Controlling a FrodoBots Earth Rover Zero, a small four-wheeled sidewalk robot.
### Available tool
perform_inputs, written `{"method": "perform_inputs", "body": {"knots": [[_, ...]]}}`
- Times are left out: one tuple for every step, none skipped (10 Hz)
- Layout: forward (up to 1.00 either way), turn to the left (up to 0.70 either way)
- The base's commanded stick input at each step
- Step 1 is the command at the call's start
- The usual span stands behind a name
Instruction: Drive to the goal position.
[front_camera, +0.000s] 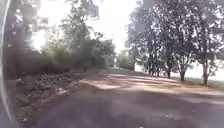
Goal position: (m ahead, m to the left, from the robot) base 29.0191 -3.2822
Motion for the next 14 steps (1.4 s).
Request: {"method": "perform_inputs", "body": {"knots": [[0.7,0.0],[0.7,0.0],[0.7,0.0],[0.7,0.0],[0.7,0.0],[0.7,0.0],[0.7,0.0],[0.7,0.0],[0.7,0.0],[0.7,0.0],[0.7,0.0],[0.7,0.0],[0.7,0.0],[0.7,0.0]]}}
